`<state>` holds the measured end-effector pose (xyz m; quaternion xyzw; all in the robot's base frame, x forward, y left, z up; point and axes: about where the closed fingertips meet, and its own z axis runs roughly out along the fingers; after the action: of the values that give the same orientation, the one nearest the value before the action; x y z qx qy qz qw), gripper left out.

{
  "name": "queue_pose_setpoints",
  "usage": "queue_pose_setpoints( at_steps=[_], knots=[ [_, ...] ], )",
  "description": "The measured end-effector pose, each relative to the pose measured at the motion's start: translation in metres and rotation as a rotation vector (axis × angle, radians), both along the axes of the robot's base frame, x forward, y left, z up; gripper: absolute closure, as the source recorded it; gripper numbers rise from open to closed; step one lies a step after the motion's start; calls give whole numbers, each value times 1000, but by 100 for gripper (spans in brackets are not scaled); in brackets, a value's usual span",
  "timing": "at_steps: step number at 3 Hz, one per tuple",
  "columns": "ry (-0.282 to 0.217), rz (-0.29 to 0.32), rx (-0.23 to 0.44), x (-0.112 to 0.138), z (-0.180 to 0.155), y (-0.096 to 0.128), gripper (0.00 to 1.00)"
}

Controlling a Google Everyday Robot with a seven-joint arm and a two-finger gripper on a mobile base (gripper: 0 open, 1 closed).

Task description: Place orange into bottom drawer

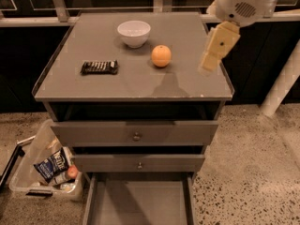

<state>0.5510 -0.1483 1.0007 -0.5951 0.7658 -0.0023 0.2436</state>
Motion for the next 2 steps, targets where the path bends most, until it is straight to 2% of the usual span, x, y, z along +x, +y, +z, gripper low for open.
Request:
queue_pose_setpoints(
  at_steps=[1, 2],
  knots=[
    [-27, -1, 84, 41, 2, 22, 0],
    [-41, -10, 179, 73, -10, 29, 0]
  ],
)
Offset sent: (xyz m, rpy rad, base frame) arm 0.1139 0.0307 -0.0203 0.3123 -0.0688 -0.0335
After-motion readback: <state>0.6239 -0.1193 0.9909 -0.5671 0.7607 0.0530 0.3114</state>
